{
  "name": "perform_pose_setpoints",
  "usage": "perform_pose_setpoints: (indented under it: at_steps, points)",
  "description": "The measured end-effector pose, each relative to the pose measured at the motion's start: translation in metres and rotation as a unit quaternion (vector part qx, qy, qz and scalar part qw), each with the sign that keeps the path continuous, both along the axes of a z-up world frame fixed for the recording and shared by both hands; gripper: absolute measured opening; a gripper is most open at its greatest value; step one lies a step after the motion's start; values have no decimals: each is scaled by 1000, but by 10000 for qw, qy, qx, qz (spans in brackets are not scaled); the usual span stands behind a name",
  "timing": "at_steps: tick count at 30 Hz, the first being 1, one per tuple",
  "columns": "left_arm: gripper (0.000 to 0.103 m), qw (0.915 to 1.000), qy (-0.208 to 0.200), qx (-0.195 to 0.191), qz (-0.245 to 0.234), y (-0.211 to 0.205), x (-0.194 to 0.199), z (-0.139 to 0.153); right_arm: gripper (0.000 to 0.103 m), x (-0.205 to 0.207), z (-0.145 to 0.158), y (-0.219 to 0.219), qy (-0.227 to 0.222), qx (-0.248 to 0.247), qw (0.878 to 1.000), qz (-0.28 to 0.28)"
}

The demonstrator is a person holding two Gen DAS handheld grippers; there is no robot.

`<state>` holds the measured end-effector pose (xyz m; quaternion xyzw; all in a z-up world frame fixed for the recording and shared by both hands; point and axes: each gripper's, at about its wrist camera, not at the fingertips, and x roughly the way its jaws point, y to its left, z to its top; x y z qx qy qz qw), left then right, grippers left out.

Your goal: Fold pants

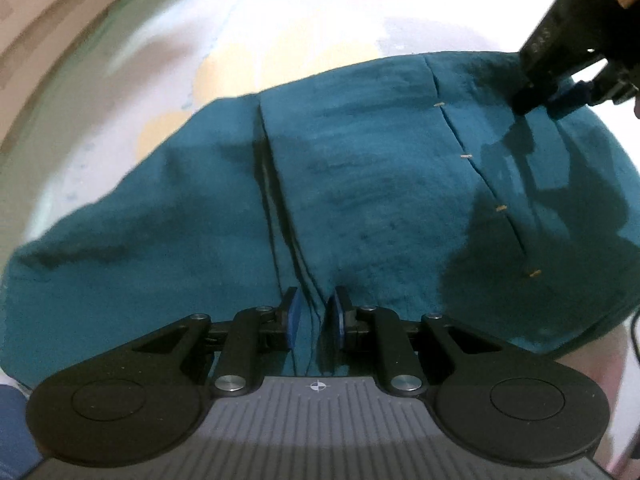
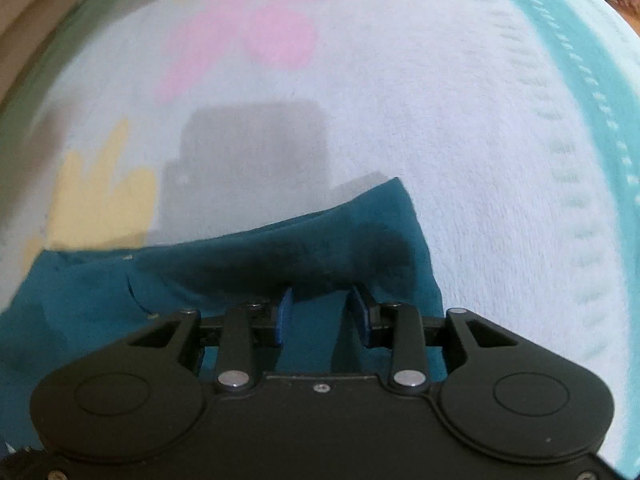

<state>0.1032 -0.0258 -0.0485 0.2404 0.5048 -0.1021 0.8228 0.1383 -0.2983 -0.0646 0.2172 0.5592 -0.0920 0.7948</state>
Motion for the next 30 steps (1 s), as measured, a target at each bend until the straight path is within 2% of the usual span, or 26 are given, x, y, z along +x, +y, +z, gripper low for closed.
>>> perform_pose_setpoints:
  at_steps: [3, 5, 7, 10, 13, 17, 21, 24, 26, 28, 29, 30]
  points:
    - [18, 9998, -183, 46, -40, -1, -8, 2, 54, 1, -1, 10, -22, -180, 9995, 241]
    - [18, 9997, -179, 50, -134, 0, -11, 6, 56, -2, -1, 11, -86, -210, 9993, 289]
    - [18, 9998, -83, -119, -135, 8, -12, 10, 56, -2, 2, 8, -165, -234, 9992, 273]
    - [18, 9980, 142, -607, 120, 35, -4, 23, 54, -10, 10, 23, -346, -70, 9991, 214]
    - [18, 9951, -107, -836, 514, 75, 1, 42, 54, -27, 23, 33, -688, 214, 9972, 209]
    - [18, 9887, -297, -960, 1115, 141, 15, 62, 54, -48, 39, 73, -1030, 340, 9924, 577]
    - [18, 9747, -404, -1105, 1902, 215, 28, 75, 54, -62, 50, 119, -1219, 443, 9859, 1058]
    - [18, 9593, -427, -1350, 2444, 263, 30, 82, 54, -65, 56, 148, -1308, 389, 9798, 1464]
    - [18, 9468, -286, -1778, 2668, 289, 30, 80, 54, -65, 58, 160, -1342, 400, 9777, 1564]
    - [18, 9269, -62, -2373, 2905, 308, 23, 78, 54, -63, 61, 168, -1348, 455, 9760, 1648]
    - [18, 9173, 1, -2583, 3030, 315, 19, 74, 54, -62, 62, 168, -1356, 477, 9755, 1666]
    - [18, 9132, 9, -2643, 3103, 318, 17, 73, 54, -62, 63, 169, -1363, 493, 9750, 1683]
